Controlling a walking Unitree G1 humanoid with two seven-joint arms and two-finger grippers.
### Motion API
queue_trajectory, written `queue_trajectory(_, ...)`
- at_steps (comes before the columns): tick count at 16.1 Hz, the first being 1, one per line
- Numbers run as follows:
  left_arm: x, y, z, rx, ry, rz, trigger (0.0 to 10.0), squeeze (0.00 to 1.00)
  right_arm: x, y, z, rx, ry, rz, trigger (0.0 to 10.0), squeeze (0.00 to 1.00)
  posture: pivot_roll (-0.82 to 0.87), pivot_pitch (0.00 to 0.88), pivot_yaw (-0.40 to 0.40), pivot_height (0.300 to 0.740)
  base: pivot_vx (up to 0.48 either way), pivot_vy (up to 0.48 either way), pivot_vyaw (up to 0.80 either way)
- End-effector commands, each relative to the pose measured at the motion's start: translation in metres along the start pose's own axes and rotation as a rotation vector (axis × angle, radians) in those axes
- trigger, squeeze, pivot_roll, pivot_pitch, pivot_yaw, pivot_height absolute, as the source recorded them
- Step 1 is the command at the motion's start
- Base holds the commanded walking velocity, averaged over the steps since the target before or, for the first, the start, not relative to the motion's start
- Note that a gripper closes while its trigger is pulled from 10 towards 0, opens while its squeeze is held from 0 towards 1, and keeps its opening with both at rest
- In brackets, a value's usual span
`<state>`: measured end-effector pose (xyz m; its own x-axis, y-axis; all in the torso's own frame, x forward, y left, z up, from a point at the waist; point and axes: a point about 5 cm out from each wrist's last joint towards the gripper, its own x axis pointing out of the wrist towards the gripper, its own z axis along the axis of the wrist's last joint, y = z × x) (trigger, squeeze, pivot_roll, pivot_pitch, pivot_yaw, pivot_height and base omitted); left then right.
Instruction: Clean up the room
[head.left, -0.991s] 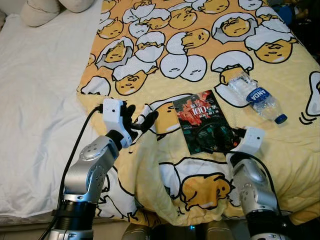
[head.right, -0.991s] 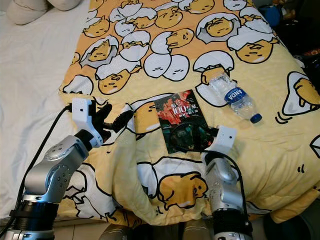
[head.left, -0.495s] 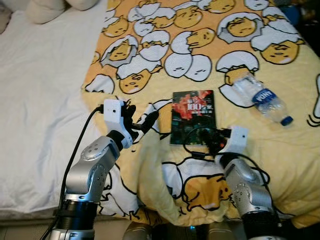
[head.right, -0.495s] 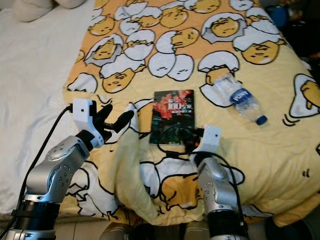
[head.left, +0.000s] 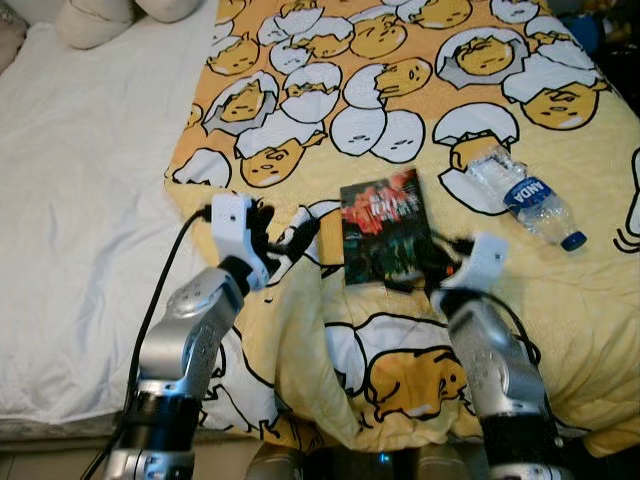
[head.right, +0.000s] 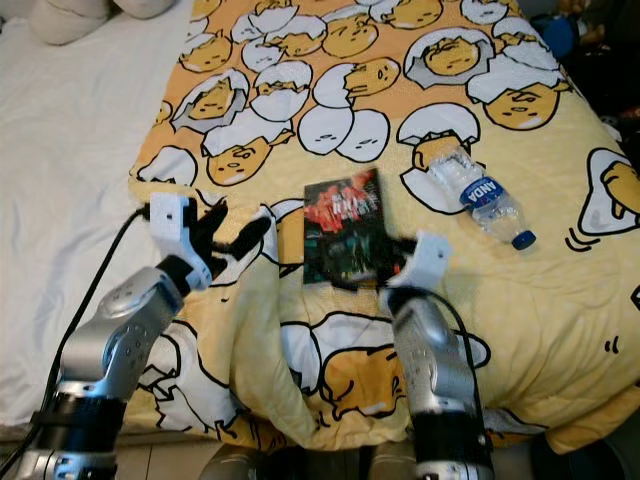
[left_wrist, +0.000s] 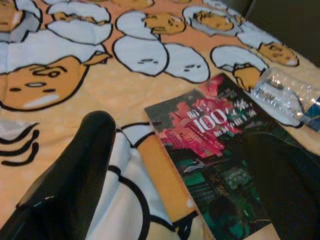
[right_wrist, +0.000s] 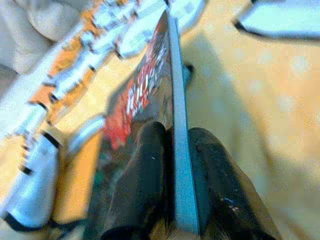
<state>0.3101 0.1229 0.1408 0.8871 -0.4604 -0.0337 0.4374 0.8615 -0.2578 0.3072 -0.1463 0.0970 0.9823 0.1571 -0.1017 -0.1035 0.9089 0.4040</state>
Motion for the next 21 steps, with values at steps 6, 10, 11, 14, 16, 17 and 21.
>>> queue_trajectory(6,0.006,0.009,0.000,0.087,-0.066,0.089,10.0,0.00,0.014,0.017,0.048,-0.241,-0.178,0.039,0.0,0.00,-0.01,0.060,0.106,0.727,0.000,0.000,0.00)
queue_trajectory(10,0.016,0.010,0.013,0.101,-0.159,0.144,10.0,0.00,0.025,0.024,0.074,-0.263,-0.278,0.040,0.0,0.00,0.01,0.000,0.033,0.727,0.000,0.000,0.00)
queue_trajectory(11,0.017,0.011,0.016,0.104,-0.174,0.153,10.0,0.00,0.028,0.023,0.075,-0.281,-0.278,0.040,0.0,0.00,0.02,0.000,0.029,0.727,0.000,0.000,0.00)
queue_trajectory(14,0.015,0.017,0.012,0.130,-0.168,0.195,10.0,0.00,0.031,0.016,0.058,-0.291,-0.232,0.020,0.0,0.00,0.03,0.000,0.020,0.727,0.000,0.480,0.36)
queue_trajectory(16,0.011,0.015,0.007,0.130,-0.161,0.180,10.0,0.00,0.028,0.012,0.049,-0.287,-0.215,0.008,0.0,0.00,0.03,0.012,0.025,0.727,0.000,0.480,0.53)
queue_trajectory(17,0.011,0.014,0.006,0.131,-0.161,0.175,10.0,0.00,0.027,0.011,0.048,-0.287,-0.214,0.005,0.0,0.00,0.03,0.017,0.027,0.727,0.000,0.480,0.51)
queue_trajectory(21,0.011,0.014,0.008,0.141,-0.173,0.153,10.0,0.00,0.022,0.005,0.042,-0.302,-0.212,-0.010,0.0,0.00,0.01,0.039,0.022,0.739,0.000,0.480,0.49)
